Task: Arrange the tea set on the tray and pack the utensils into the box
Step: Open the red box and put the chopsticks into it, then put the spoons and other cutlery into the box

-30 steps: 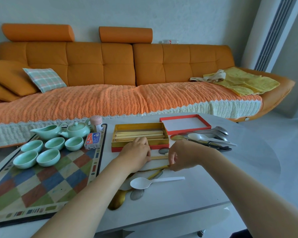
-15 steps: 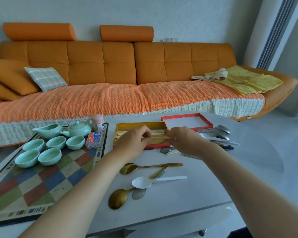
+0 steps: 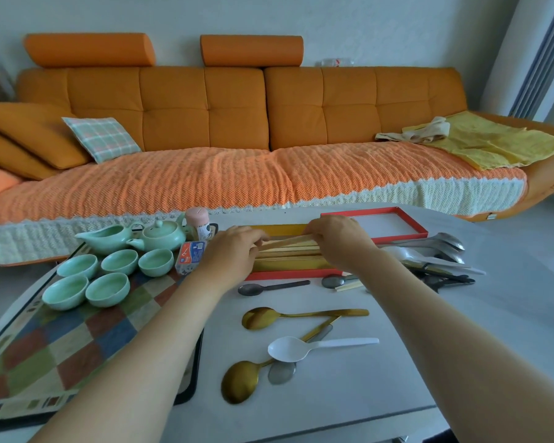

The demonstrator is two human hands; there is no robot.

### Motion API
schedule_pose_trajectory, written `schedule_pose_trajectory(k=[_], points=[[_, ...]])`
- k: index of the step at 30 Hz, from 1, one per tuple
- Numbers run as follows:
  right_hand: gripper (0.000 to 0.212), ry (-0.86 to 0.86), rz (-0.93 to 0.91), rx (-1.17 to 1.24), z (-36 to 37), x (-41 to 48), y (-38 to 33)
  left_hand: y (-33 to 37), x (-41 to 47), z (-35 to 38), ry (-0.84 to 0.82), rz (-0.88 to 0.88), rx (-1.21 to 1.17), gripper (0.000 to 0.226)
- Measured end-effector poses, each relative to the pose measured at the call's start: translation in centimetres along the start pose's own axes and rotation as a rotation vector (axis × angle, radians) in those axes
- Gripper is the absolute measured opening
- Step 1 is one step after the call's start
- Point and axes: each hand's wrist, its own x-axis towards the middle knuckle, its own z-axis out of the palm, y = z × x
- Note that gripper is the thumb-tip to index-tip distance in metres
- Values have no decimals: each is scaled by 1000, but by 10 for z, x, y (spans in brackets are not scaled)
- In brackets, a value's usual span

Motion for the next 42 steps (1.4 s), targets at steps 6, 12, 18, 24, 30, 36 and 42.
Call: schedule_pose_trajectory(k=[6, 12, 18, 24, 30, 36, 42], points=[[34, -39, 73, -44, 21, 11, -1, -3, -2, 9, -168, -13, 52, 41], [32, -66, 14, 46, 26, 13, -13, 1, 3, 13, -358, -18, 139, 52], [34, -239, 8, 165, 23, 1, -19, 11, 0, 10, -282, 5, 148, 47], [33, 49, -28, 180, -10, -18, 2, 35, -1, 7, -44, 193, 103, 34], [27, -108, 33, 9, -31, -57, 35, 83, -5, 16, -70, 244, -42, 15], [24, -199, -12, -158, -26, -86, 53, 109, -10, 32, -224, 256, -50, 24], [22, -154, -68, -97, -6, -83, 39, 112, -13, 33, -238, 239, -5, 28]])
